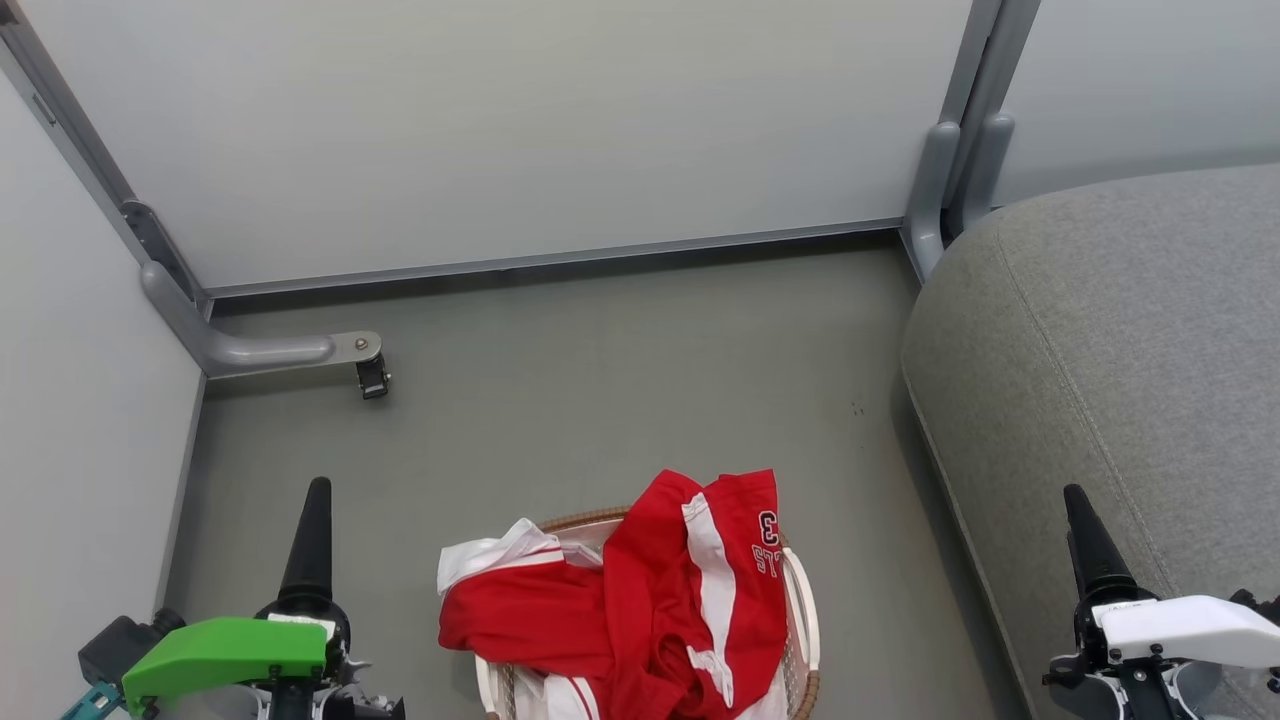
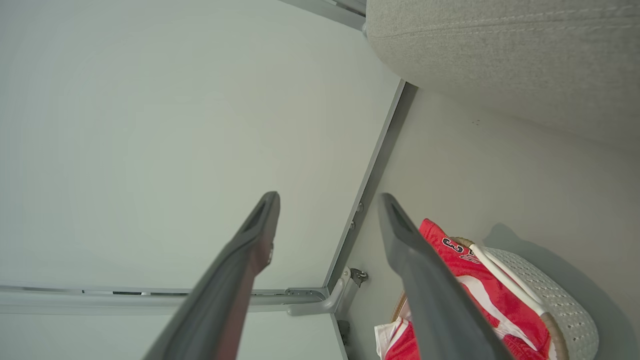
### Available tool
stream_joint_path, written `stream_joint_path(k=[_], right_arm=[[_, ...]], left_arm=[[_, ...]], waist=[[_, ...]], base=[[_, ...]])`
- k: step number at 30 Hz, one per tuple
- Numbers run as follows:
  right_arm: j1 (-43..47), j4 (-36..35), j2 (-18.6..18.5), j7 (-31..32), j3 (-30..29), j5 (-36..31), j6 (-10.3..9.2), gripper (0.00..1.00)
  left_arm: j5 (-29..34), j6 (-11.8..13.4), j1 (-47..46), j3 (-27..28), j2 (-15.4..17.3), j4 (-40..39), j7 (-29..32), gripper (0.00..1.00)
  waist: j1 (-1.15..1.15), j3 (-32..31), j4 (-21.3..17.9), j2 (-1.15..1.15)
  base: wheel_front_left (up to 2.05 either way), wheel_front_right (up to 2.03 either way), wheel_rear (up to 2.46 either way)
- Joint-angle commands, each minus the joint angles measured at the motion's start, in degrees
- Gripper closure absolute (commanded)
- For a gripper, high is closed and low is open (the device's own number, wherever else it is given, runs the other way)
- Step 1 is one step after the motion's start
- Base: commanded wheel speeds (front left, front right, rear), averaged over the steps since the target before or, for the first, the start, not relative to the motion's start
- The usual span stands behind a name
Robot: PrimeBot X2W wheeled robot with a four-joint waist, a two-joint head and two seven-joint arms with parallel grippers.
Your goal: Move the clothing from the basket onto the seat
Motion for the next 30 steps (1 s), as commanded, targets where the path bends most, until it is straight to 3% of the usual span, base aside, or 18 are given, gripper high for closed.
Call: stream_joint_path(k=[1,15,30], right_arm=[[-0.2,-1.4,-0.5,-0.7,-0.5,-2.6,0.02,0.0],[1.0,-4.8,-0.6,-3.6,-0.9,-16.6,0.02,0.0],[2.9,-6.8,-0.8,-6.3,2.4,-33.7,0.02,0.0]], left_arm=[[2.8,0.3,-0.2,-0.4,0.3,-1.6,-0.7,0.0],[21.5,2.4,0.6,-4.5,0.3,-4.6,-3.5,0.0],[35.7,4.6,2.1,-6.4,0.4,-4.5,-6.2,0.0]], waist=[[0.0,0.0,0.0,0.0],[0.0,-0.2,0.3,0.0],[0.0,-0.5,0.6,0.0]], base=[[0.0,0.0,0.0],[0.0,0.0,0.0],[0.0,0.0,0.0]])
